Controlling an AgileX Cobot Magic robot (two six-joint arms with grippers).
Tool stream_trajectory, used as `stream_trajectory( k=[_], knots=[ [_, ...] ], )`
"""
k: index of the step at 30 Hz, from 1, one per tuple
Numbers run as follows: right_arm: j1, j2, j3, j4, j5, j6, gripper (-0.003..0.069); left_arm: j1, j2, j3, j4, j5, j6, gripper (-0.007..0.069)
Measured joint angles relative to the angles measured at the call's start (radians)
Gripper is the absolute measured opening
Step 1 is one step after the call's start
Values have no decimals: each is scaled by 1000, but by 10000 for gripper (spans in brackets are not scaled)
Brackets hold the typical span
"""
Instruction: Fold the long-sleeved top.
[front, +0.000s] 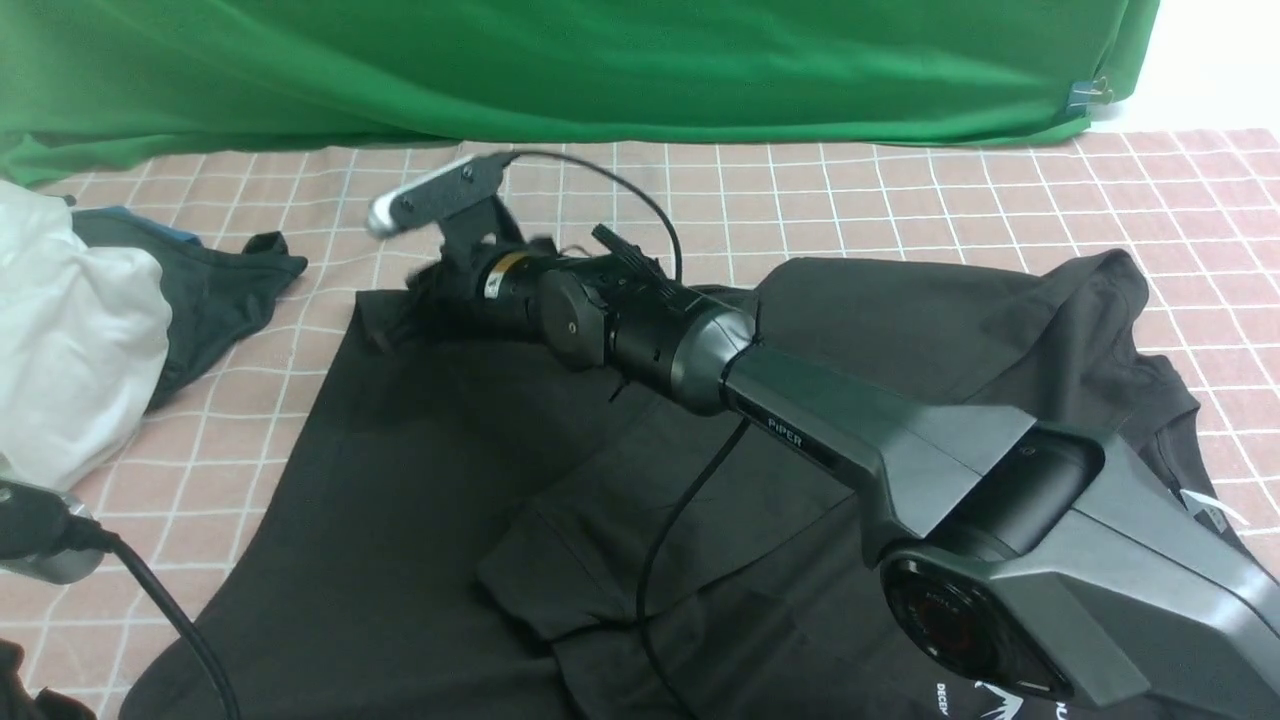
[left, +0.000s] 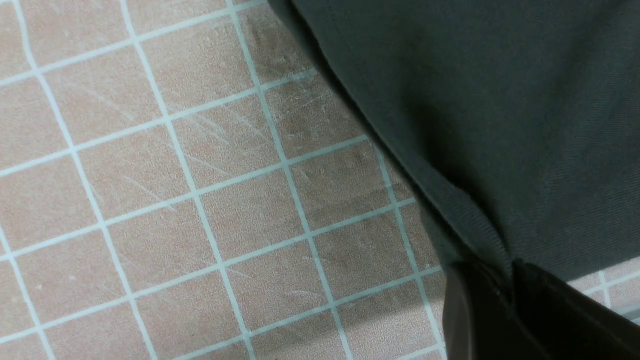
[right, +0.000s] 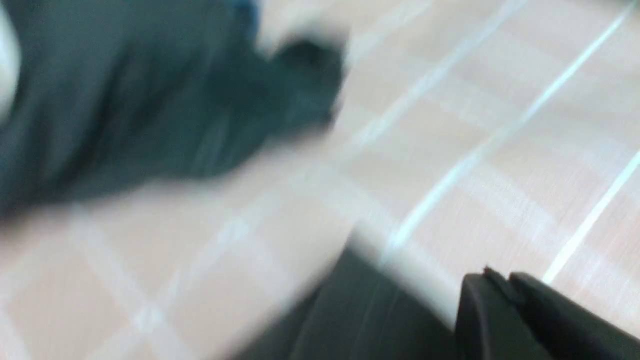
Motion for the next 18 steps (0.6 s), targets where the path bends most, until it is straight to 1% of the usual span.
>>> stream_trajectory(
  k=[3, 6, 8, 9, 11, 13, 15, 18],
  knots=[
    [-13, -11, 0, 4, -112, 36, 104, 0, 0, 0, 0, 3, 0, 50],
    [-26, -36, 0, 5, -98, 80, 128, 0, 0, 0, 0, 3, 0, 50],
    [-39, -94, 0, 8, 78, 107, 143, 0, 0, 0, 0, 3, 0, 50],
    [-41, -104, 0, 8, 98, 108, 145, 0, 0, 0, 0, 3, 0, 50],
    [-43, -167, 0, 15, 388, 115, 147, 0, 0, 0, 0, 3, 0, 50],
    [-34, -188, -2, 47, 576, 76, 134, 0, 0, 0, 0, 1, 0, 50],
    [-16, -178, -3, 99, 668, 8, 105, 0, 0, 0, 0, -6, 0, 50],
    [13, -138, -3, 133, 664, -42, 71, 0, 0, 0, 0, -8, 0, 50]
  ],
)
